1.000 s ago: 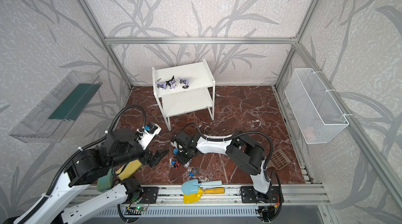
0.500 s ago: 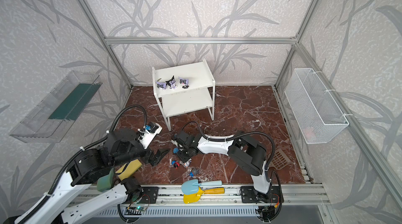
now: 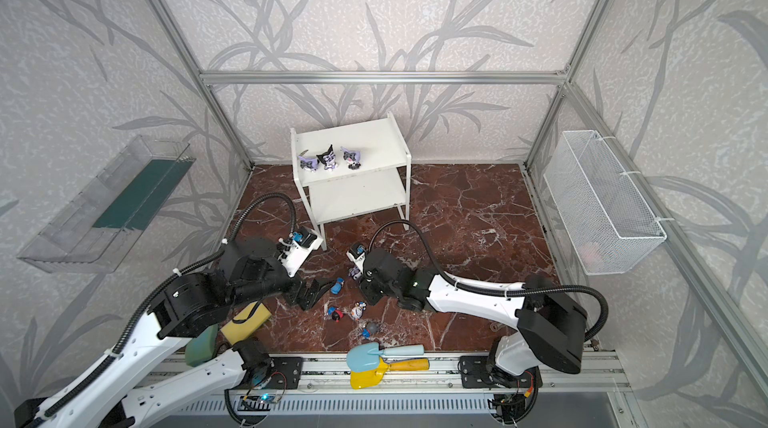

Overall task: Place and organize the plastic toys onto the shelf
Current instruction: 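Lift the purple-bowed figure with the right gripper toward the left gripper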

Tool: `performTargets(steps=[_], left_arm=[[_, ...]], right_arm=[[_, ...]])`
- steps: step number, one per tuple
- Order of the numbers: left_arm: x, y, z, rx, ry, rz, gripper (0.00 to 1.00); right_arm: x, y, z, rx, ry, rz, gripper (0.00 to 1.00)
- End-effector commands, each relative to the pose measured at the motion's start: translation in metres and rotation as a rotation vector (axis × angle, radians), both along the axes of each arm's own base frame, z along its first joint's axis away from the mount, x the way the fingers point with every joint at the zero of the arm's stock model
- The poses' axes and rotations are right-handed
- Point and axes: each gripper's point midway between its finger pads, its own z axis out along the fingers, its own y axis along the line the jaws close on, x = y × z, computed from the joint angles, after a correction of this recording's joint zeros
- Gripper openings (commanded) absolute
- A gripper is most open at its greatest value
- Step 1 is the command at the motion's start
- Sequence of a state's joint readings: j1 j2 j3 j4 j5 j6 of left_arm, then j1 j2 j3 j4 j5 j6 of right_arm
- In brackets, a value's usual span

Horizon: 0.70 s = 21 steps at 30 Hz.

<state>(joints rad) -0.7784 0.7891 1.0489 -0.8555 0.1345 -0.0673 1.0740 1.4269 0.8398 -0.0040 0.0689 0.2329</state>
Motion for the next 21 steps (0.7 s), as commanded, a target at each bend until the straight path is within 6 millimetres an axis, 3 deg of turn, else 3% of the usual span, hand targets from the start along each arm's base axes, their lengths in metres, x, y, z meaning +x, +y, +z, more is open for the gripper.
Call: performTargets(steps=[1,10,17,21], left_arm=[[0.001,-0.013,0.001,-0.044,0.019,-0.037,0.94],[0.002,-0.039,-0.009,-0.136,0.139,-0.103,0.75],[0.007,-0.044,-0.011,-0.181,0.183,-0.113,0.58],[0.009,-0.045,-0.011,-0.200,0.200,-0.119,0.55]], right_arm=[[0.011,-0.006,0.030,0.098,-0.126,-0.037,0.23],[0.000,-0.018,0.065,0.203,-0.269,-0.034,0.22],[-0.016,-0.016,0.094,0.293,-0.385,0.019,0.22],[-0.023,-0.013,0.100,0.314,-0.417,0.040,0.22]])
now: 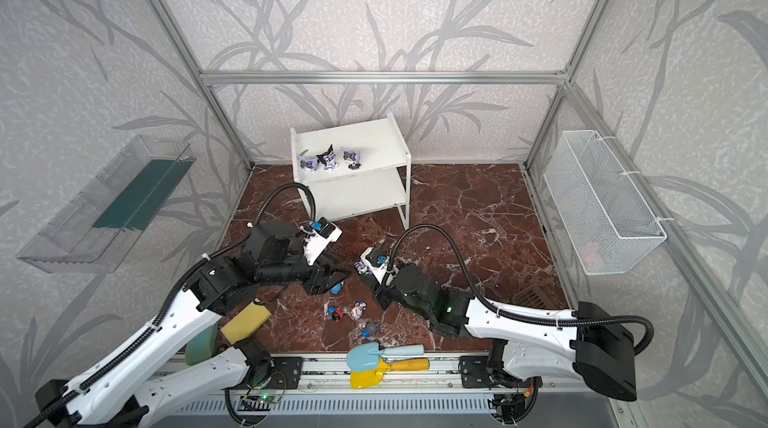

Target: Place and organize the plastic toys onto the shelf

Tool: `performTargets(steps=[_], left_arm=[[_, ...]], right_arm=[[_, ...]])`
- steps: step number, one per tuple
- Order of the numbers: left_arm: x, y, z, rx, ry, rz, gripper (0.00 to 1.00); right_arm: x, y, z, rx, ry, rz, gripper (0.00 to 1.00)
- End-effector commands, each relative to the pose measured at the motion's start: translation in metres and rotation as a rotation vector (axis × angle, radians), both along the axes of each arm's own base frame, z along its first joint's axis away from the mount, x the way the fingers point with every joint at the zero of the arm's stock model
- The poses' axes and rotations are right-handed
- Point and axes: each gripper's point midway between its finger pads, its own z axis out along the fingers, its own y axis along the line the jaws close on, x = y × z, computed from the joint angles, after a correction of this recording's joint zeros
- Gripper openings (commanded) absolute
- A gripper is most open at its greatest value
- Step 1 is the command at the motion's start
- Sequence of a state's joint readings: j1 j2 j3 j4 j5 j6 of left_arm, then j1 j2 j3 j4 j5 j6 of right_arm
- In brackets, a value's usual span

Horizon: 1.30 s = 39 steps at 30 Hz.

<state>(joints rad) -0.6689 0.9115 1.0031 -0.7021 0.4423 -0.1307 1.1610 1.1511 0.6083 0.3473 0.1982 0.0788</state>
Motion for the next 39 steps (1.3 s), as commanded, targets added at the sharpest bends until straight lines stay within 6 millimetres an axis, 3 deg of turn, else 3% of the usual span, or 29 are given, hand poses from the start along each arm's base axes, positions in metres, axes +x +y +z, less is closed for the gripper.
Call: performTargets(steps=[1,8,17,21,25,29,31,39], left_arm=[[-0.002,-0.006,0.002,-0.044,0.023,-0.029,0.53],[0.000,-0.008,-0.001,-0.051,0.044,-0.036,0.31],[-0.002,-0.008,0.003,-0.068,0.037,-0.045,0.00],[-0.004,-0.007,0.004,-0.070,0.021,-0.060,0.00],[-0.008,0.000,0.001,-0.021,-0.014,-0.089,0.00],[-0.014,0.008,-0.004,0.057,-0.058,-0.141,0.00],[-0.014,0.010,0.000,0.057,-0.077,-0.140,0.00],[-0.035,-0.001,0.013,-0.037,-0.070,-0.255,0.00]], right_arm=[[-0.002,0.002,0.026,0.072,-0.086,0.001,0.22],[-0.010,0.009,0.037,0.105,-0.127,0.019,0.21],[-0.011,0.012,0.037,0.106,-0.133,0.025,0.22],[-0.012,0.013,0.036,0.107,-0.122,0.032,0.28],[-0.018,0.018,0.029,0.103,-0.062,0.132,0.55],[-0.020,0.009,0.033,0.142,0.039,0.247,0.65],[-0.014,0.001,0.038,0.160,0.082,0.281,0.66],[-0.031,-0.006,0.049,0.146,0.170,0.523,0.68]])
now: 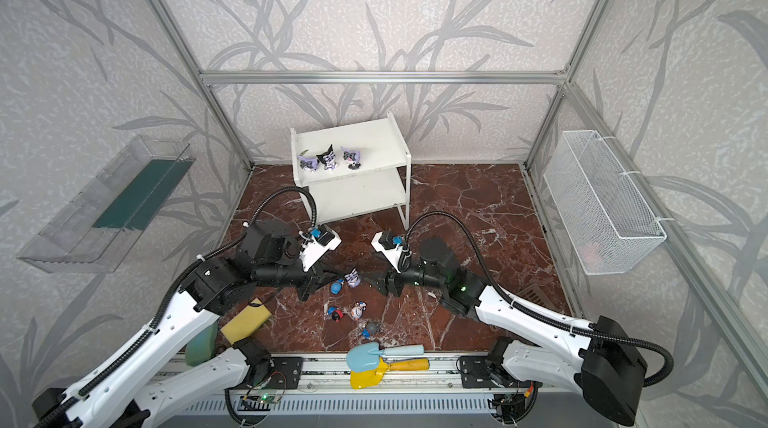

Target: Place and organize the plastic toys onto the shelf

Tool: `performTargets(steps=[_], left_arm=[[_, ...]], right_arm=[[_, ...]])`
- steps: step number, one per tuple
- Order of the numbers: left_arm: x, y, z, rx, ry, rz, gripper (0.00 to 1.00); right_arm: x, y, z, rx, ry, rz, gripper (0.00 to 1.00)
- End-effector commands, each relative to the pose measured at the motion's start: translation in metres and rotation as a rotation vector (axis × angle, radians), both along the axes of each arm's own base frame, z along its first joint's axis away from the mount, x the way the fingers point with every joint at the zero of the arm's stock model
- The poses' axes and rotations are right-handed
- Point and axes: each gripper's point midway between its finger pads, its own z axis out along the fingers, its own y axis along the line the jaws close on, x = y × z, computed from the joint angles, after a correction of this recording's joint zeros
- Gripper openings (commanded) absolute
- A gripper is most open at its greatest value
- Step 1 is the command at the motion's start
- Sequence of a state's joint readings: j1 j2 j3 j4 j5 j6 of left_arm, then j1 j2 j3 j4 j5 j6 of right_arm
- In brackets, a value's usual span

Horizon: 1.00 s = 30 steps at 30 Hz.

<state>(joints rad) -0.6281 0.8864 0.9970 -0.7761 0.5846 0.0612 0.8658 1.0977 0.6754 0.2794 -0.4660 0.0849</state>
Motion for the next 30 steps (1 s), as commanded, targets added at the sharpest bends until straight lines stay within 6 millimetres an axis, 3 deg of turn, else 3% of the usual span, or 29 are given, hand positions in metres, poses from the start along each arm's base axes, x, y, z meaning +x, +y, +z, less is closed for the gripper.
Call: performTargets(steps=[1,9,17,30], left_arm=[[-0.016,-0.005,0.016,-0.060,-0.013,-0.091,0.00],[-0.025,-0.010,0.024,-0.098,0.010,-0.140,0.00],[-0.025,-0.010,0.023,-0.100,0.011,-0.142,0.00],[-0.020,-0.009,0.024,-0.090,-0.011,-0.125,0.00]], right_arm=[[-0.029,0.004,0.011,0.012,0.032,0.197,0.68],[-0.038,0.016,0.015,0.023,0.021,0.317,0.65],[-0.042,0.022,0.014,0.011,0.021,0.361,0.47],[-0.052,0.030,0.010,-0.007,0.028,0.415,0.38]])
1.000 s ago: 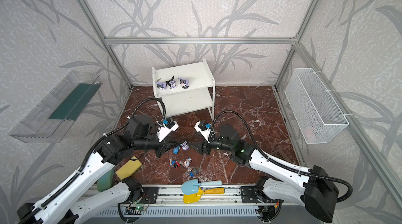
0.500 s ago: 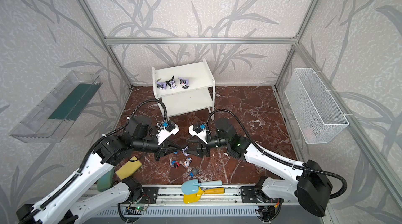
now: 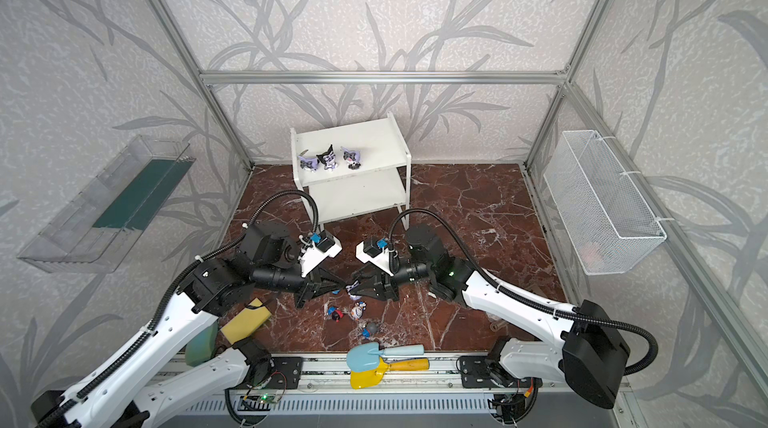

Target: Place and organize the plastic toys onto the shelf

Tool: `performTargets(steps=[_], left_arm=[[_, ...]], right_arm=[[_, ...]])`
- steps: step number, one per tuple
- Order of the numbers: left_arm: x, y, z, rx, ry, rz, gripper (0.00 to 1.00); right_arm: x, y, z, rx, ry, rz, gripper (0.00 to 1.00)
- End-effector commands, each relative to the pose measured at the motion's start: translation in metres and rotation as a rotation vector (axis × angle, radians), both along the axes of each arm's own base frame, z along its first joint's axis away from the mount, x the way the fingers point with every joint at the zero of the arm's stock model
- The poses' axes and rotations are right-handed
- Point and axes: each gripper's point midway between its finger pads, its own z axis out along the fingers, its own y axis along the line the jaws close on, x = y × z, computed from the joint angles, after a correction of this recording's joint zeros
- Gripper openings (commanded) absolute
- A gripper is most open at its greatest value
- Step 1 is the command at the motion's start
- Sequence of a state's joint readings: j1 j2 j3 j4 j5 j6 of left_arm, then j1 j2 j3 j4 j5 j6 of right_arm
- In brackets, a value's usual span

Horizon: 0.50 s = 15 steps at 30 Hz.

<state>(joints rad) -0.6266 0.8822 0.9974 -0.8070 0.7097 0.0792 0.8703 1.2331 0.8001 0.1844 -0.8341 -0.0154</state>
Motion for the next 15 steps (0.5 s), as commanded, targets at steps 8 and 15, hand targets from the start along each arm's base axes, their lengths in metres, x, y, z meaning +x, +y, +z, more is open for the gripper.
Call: performTargets(steps=[8,15], left_arm=[[0.0035,-0.0019,0.0176,-0.036,-0.072,-0.008,0.00],[0.0047,-0.0009,0.0193,-0.037,-0.082,0.001,0.00]], right_arm=[[-0.0073,0.0047,0.0093,0.013,-0.008,0.046,0.42],[-0.0093,0.0055,0.0061,0.007,-0.006,0.047,0.53]])
